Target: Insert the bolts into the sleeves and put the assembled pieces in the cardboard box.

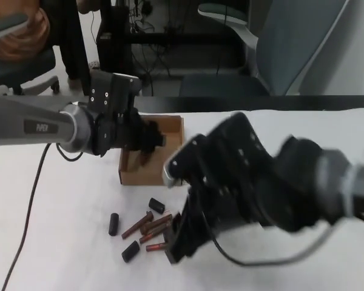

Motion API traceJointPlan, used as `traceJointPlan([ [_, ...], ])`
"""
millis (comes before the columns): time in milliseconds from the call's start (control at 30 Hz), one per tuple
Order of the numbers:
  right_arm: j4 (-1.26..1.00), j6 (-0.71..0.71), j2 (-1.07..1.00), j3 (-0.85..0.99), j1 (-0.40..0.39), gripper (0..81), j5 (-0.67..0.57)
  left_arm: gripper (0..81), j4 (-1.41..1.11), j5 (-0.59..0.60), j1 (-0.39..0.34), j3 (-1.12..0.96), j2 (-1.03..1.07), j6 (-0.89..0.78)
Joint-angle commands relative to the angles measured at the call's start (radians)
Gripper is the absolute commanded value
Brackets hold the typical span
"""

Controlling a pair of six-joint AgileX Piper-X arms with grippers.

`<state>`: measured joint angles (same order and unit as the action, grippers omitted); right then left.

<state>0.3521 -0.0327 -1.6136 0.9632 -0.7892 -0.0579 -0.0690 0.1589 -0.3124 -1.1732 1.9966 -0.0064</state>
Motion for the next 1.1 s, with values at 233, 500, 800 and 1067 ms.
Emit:
traceJointPlan([
  [233,-0.003,-0.246,-0.183,0.2,0.121,51.8,-0.214,70.0,0.171,0.014,0.076,-0.01,-0.26,-0.045],
  [500,0.181,-0.434,-0.375,0.42,0.106,51.8,-0.216,70.0,0.389,0.097,0.191,-0.01,-0.386,-0.008],
  [800,0.223,-0.578,-0.466,0.517,0.118,31.5,-0.119,70.0,0.439,0.145,0.208,-0.01,-0.411,0.012],
  [1067,0.222,-0.593,-0.53,0.527,0.098,31.8,-0.119,70.0,0.457,0.159,0.208,-0.01,-0.428,0.006],
])
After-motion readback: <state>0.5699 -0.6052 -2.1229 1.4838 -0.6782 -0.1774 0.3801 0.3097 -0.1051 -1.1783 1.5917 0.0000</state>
